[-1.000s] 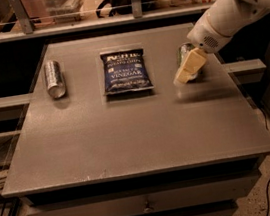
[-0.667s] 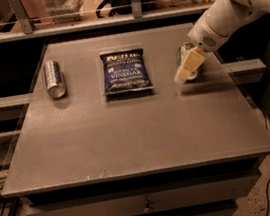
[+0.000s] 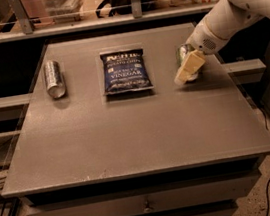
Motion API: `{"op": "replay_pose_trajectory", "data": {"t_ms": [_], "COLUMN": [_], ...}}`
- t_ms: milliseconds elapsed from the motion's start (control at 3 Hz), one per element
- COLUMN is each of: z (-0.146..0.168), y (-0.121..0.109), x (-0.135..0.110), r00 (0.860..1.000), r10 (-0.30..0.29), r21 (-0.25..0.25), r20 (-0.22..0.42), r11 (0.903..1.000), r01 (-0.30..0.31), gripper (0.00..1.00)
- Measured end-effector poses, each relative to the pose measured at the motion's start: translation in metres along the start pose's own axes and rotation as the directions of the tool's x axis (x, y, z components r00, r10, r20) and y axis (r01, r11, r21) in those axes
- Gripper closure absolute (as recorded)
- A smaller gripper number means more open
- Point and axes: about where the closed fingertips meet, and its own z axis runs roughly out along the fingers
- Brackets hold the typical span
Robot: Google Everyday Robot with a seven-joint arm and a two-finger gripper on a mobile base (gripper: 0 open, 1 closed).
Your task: Move green can near redbull can
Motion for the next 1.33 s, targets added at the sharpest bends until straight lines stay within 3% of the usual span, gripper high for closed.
{"op": "replay_pose_trajectory", "data": {"t_ms": [333,667,1000,1333], "z": [0.006,0.003,-0.017,-0.040], "y": [0.001,0.003,0.005,0.022], "x": [0.002,-0.002,-0.023,-0.064], "r00": [1.000,1.000,0.998,0.982], "r10": [0.007,-0.009,-0.055,-0.172], "r21": [-0.018,-0.023,-0.003,0.014], "r20": [0.009,0.011,0.036,0.079], "r11": [0.9998,0.9997,0.9985,0.9851], "r01": [-0.007,0.009,0.055,0.171], "gripper": [0.28,0.52,0.76,0.98]}}
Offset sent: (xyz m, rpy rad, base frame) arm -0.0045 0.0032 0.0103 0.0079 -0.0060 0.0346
